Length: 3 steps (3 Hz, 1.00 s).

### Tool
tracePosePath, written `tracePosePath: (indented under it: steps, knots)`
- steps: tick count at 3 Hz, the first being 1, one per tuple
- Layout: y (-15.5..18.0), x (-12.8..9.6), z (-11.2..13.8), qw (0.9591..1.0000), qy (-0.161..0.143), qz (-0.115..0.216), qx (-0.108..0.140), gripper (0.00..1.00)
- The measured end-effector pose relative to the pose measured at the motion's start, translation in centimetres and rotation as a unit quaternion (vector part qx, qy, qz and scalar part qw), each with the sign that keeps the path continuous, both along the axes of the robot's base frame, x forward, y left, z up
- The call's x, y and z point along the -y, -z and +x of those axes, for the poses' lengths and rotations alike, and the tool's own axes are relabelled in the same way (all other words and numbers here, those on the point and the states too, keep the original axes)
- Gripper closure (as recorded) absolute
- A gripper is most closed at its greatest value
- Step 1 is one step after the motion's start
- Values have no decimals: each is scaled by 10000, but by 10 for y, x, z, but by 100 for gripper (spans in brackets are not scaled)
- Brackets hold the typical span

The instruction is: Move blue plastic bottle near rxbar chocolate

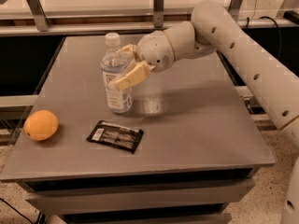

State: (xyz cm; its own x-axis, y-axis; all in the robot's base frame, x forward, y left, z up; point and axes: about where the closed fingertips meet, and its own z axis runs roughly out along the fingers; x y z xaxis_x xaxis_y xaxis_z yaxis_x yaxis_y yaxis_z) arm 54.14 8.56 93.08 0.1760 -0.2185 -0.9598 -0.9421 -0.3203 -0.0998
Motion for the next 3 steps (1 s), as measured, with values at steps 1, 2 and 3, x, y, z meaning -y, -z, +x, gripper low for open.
tracePosePath:
  steps: [1,2,3]
  knots:
    - [0,1,0,10000,23,36,64,21]
    - [1,1,0,9999,1,38,96,0]
    - [1,1,0,9999,-1,33,97,0]
